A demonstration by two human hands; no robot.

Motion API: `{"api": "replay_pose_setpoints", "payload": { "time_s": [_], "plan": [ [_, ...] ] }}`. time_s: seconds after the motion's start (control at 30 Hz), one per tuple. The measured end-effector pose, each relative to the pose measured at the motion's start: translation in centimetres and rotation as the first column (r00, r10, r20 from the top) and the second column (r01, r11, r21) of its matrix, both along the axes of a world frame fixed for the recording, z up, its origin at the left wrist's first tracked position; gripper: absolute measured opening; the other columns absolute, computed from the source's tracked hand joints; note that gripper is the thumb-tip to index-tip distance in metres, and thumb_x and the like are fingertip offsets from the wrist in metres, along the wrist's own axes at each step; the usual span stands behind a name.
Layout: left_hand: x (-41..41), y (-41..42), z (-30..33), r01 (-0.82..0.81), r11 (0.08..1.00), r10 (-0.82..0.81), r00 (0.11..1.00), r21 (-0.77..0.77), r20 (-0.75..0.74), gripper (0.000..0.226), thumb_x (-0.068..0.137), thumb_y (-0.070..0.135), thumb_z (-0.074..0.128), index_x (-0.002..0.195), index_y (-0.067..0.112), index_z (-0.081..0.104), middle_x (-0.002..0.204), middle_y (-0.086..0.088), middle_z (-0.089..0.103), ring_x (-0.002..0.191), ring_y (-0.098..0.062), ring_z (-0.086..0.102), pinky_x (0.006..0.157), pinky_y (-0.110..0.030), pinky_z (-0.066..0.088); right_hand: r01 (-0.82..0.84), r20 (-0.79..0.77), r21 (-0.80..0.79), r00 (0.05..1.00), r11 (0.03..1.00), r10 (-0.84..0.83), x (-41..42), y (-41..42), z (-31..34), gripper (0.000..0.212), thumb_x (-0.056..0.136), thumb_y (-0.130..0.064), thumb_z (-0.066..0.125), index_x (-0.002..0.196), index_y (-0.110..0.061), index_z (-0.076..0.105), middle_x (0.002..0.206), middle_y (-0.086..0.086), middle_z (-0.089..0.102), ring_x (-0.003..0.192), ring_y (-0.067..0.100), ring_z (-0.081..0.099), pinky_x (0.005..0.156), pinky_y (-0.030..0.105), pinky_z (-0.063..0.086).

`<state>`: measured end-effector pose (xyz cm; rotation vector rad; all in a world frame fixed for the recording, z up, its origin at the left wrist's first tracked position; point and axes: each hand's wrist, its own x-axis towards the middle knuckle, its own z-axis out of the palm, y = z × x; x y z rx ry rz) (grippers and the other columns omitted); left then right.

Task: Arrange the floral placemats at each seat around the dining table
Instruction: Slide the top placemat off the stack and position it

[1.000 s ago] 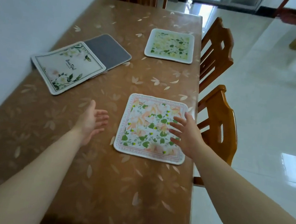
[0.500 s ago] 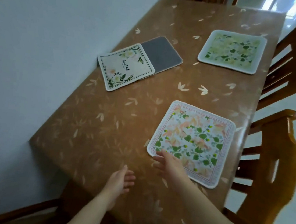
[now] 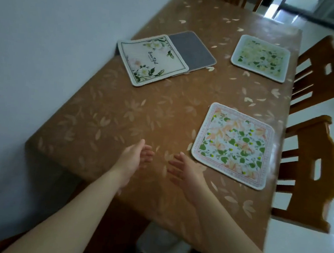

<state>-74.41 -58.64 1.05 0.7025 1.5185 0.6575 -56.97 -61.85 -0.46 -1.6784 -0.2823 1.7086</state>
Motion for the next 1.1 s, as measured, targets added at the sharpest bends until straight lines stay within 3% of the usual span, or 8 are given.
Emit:
{"api": "replay_pose_setpoints", "payload": {
  "time_s": [0.23,0.37,0.5,0.73,0.93,1.03,1.1],
  "plan": [
    [-12.9,0.6,0.8,-0.252,0.968,0.251,0.968,0.002,0.025,0.048,0.104,0.047,0.036,0.106,0.011,0.067,0.102,-0.013,0.076,0.092,-0.028,0.070,0.077,-0.041,0.051,-0.106,0.025,0.070,0.994,0.992,0.104,-8.8,3.0,3.1,0.036,0.106,-0.041,0.052,0.131,-0.018,0.065,0.121,0.005,0.074,0.105,0.027,0.072,0.081,0.040,0.056],
    [-14.8,-0.4,-0.6,-0.284,0.953,0.290,0.955,-0.104,0.056,0.052,0.104,0.051,0.034,0.108,0.012,0.068,0.103,-0.013,0.077,0.095,-0.030,0.070,0.081,-0.043,0.051,-0.086,0.045,0.093,0.996,0.992,0.082,-10.4,5.4,4.0,0.035,0.106,-0.040,0.053,0.125,-0.015,0.067,0.121,0.008,0.075,0.112,0.032,0.072,0.086,0.042,0.057],
    [-15.2,1.3,-1.4,-0.290,0.944,0.307,0.947,-0.156,0.095,0.058,0.104,0.055,0.029,0.113,0.012,0.067,0.105,-0.012,0.076,0.100,-0.030,0.069,0.083,-0.044,0.052,-0.076,0.068,0.126,0.995,0.989,0.068,-10.3,8.6,4.4,0.032,0.106,-0.039,0.053,0.120,-0.015,0.068,0.117,0.007,0.076,0.106,0.028,0.074,0.092,0.045,0.056],
    [-13.4,10.4,-2.6,-0.242,0.964,0.247,0.968,-0.108,0.043,0.042,0.103,0.045,0.043,0.110,0.010,0.066,0.105,-0.013,0.076,0.093,-0.027,0.071,0.079,-0.042,0.053,-0.014,0.057,0.114,0.998,0.993,0.007,-8.1,14.5,2.1,0.029,0.105,-0.036,0.054,0.116,-0.015,0.069,0.109,0.006,0.080,0.099,0.025,0.076,0.083,0.040,0.057],
    [-9.9,21.2,-5.1,-0.276,0.937,0.292,0.955,-0.217,0.048,0.043,0.105,0.039,0.043,0.127,0.005,0.057,0.117,-0.013,0.071,0.098,-0.027,0.071,0.081,-0.038,0.057,0.107,-0.100,0.033,0.990,0.994,-0.103,-5.4,19.6,-3.0,0.030,0.106,-0.033,0.054,0.119,-0.009,0.069,0.109,0.009,0.082,0.096,0.026,0.080,0.074,0.037,0.058],
    [-7.9,27.5,-6.6,-0.326,0.911,0.356,0.931,-0.251,0.083,0.050,0.105,0.036,0.042,0.143,0.004,0.045,0.132,-0.017,0.063,0.103,-0.027,0.066,0.088,-0.039,0.053,0.144,-0.180,0.030,0.974,0.989,-0.136,-3.7,22.9,-5.4,0.031,0.106,-0.032,0.054,0.122,-0.010,0.068,0.109,0.008,0.082,0.097,0.026,0.080,0.084,0.041,0.059],
    [-6.7,31.4,-7.5,-0.379,0.897,0.407,0.909,-0.230,0.088,0.052,0.104,0.031,0.044,0.147,0.002,0.040,0.135,-0.019,0.060,0.103,-0.027,0.064,0.085,-0.037,0.052,0.170,-0.238,0.022,0.958,0.985,-0.160,-2.5,25.1,-6.5,0.032,0.105,-0.033,0.055,0.125,-0.011,0.069,0.115,0.009,0.081,0.103,0.028,0.078,0.091,0.044,0.059]
  ]
}}
